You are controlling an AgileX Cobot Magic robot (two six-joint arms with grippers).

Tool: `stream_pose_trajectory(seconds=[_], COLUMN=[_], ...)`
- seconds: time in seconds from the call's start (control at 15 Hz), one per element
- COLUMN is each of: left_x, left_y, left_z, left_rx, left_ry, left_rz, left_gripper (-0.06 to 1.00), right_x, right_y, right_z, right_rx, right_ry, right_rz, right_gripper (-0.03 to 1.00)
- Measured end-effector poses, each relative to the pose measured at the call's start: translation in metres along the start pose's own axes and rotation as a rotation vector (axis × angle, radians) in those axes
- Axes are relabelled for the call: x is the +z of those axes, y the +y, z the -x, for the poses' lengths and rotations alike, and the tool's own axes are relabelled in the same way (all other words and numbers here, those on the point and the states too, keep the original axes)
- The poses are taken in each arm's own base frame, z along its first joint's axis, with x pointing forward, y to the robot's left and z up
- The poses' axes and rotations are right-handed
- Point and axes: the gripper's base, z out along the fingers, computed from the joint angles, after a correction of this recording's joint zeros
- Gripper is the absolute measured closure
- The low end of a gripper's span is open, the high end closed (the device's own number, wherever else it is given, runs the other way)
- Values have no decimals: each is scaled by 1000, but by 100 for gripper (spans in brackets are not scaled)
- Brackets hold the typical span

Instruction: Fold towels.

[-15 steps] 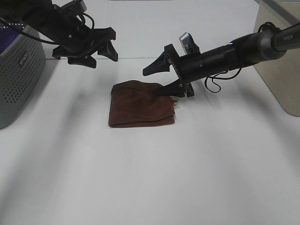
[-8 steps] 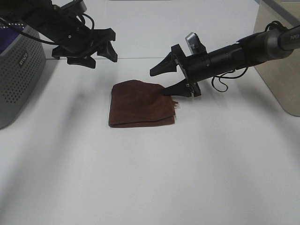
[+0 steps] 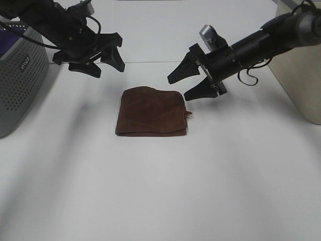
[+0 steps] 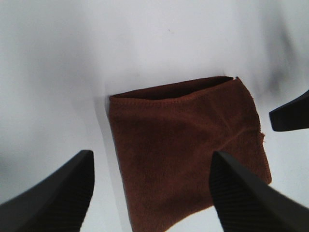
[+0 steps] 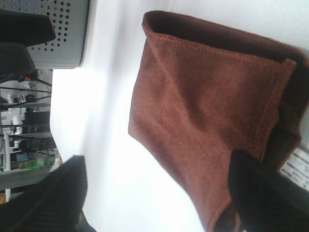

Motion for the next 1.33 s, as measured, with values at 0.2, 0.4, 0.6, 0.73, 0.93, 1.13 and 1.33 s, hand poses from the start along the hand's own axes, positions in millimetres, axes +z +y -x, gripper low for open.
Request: stream_pose_trajectory(seconds=[0.2,0.4,0.6,0.73,0.93,1.13,1.33], left_x=[-39,-99,-167,-219,-283,-291,-283], left_y=[-17,-34,-47,-61,-74,-64,-46], left_z=[4,0,-10,-23,-66,-125,-190], left_rx=[67,138,108,127,158,143,125], left_ry=[-8,12,-30,-81,-149,-95,-24], left_rz=[-2,73,206,237,265,274,286], left_gripper=[30,30,30,30,30,30,30], right_x=[-32,-71,-111,-135,-164,-171,-158], right_y=[32,74,120,149,187,198,185], right_z=[-3,-11,-27,-50,-103,-156,-210], right_rx=[-35,-53,-78,-109,-176,-168,-117], right_ry=[31,28,-42,-80,-118,-123,-63], right_rz=[-127,-255,-366,-431,-529,-581,-599], right_gripper=[21,21,21,21,21,21,21])
